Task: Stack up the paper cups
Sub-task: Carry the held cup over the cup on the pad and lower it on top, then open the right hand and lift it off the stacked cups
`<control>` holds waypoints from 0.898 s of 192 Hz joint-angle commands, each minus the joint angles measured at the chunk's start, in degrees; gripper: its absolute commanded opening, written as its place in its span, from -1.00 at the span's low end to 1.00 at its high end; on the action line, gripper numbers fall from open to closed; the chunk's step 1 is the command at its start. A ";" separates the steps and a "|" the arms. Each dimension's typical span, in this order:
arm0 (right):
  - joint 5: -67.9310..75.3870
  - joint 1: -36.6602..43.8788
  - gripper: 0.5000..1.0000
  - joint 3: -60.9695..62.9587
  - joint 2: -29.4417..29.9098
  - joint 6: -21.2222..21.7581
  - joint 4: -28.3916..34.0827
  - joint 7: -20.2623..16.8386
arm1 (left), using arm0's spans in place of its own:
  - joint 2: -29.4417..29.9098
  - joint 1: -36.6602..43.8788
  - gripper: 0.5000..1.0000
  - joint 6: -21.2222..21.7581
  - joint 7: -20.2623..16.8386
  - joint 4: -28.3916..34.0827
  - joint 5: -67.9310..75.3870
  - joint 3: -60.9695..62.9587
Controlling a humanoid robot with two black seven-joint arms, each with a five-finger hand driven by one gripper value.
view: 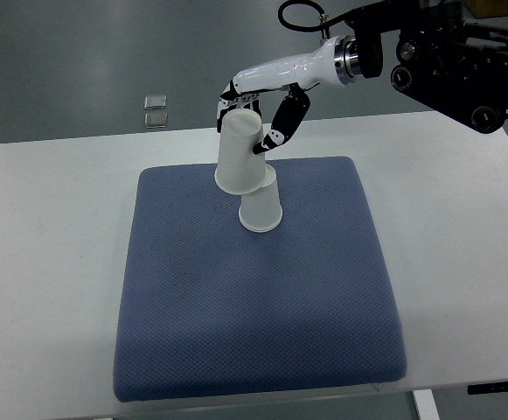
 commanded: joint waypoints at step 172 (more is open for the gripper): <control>-0.74 0.12 -0.97 -5.37 2.28 -4.17 -5.03 0.00 | 0.00 0.00 1.00 0.00 0.00 0.00 0.00 0.00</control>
